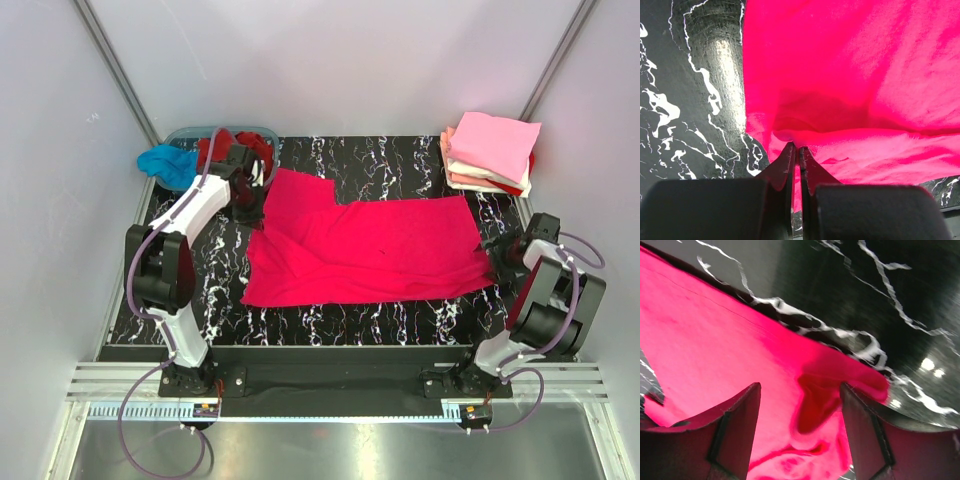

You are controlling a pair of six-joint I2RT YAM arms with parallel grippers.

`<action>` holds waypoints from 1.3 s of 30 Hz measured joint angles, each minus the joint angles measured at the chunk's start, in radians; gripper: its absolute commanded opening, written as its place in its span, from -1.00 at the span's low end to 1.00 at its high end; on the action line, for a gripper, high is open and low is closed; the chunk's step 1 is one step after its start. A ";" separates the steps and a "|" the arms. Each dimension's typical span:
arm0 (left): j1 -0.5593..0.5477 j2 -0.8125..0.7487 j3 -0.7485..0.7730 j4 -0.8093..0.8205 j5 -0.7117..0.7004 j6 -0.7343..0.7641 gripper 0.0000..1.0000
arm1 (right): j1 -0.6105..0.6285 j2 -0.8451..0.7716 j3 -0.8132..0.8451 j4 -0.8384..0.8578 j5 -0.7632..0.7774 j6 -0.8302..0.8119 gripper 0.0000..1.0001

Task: Fold and stack the t-shirts
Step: Fold the tshirt

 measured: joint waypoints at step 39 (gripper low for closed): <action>0.025 0.002 -0.031 0.013 0.008 0.000 -1.00 | 0.146 -0.108 -0.051 -0.086 0.168 0.106 0.07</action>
